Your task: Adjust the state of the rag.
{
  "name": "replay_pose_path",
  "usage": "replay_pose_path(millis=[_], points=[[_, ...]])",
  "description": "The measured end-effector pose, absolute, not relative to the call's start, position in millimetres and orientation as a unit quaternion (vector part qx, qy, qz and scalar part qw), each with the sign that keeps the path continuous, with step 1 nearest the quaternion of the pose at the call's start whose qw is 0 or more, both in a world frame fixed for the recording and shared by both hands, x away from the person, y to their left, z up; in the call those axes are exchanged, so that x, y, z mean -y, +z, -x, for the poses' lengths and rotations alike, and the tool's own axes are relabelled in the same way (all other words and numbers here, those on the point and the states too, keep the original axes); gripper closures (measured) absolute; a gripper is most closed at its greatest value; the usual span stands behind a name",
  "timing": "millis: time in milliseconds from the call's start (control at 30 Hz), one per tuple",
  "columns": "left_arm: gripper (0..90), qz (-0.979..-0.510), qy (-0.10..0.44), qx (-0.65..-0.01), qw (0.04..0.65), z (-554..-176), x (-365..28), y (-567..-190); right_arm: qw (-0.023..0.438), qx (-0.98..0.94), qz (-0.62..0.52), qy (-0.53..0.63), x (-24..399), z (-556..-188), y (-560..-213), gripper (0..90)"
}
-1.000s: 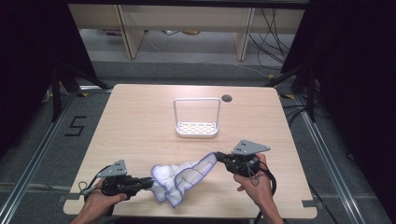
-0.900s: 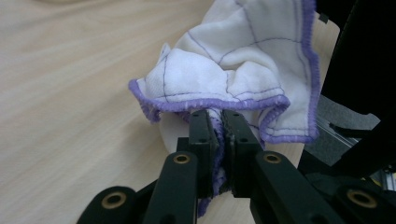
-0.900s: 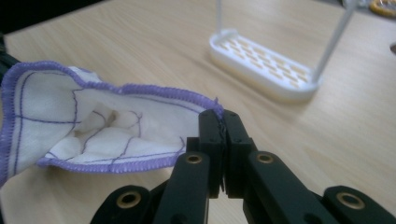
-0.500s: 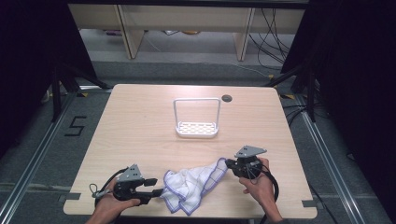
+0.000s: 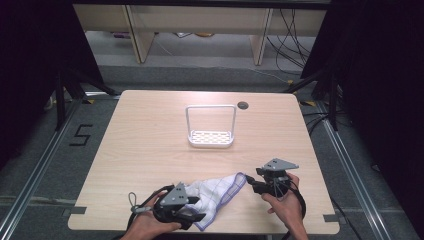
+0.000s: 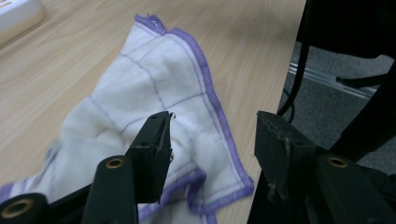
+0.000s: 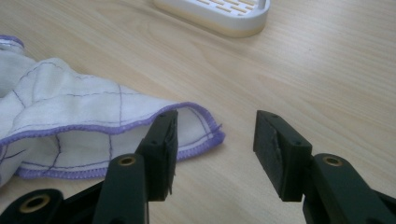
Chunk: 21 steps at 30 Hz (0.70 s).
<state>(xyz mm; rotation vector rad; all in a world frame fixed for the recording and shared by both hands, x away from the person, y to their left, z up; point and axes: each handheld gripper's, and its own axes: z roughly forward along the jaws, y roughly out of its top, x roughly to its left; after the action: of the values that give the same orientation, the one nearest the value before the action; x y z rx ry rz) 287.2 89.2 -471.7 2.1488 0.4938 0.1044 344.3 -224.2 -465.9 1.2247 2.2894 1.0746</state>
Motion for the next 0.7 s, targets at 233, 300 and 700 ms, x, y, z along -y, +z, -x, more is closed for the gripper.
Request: replay_pose_path(millis=[233,300,700], points=[[45.0,-0.883,0.037,-0.185,0.429,-293,-54,-482,0.164,-0.804,-0.426,0.382,223,-342,-466,49.9],[42.8,-0.892,0.073,-0.177,0.41,-300,-47,-487,0.167,-0.806,-0.424,0.378,225,-342,-466,49.5],[85.7,-0.9,0.107,-0.15,0.395,-314,-42,-493,0.16,-0.805,-0.425,0.381,227,-343,-469,49.5]])
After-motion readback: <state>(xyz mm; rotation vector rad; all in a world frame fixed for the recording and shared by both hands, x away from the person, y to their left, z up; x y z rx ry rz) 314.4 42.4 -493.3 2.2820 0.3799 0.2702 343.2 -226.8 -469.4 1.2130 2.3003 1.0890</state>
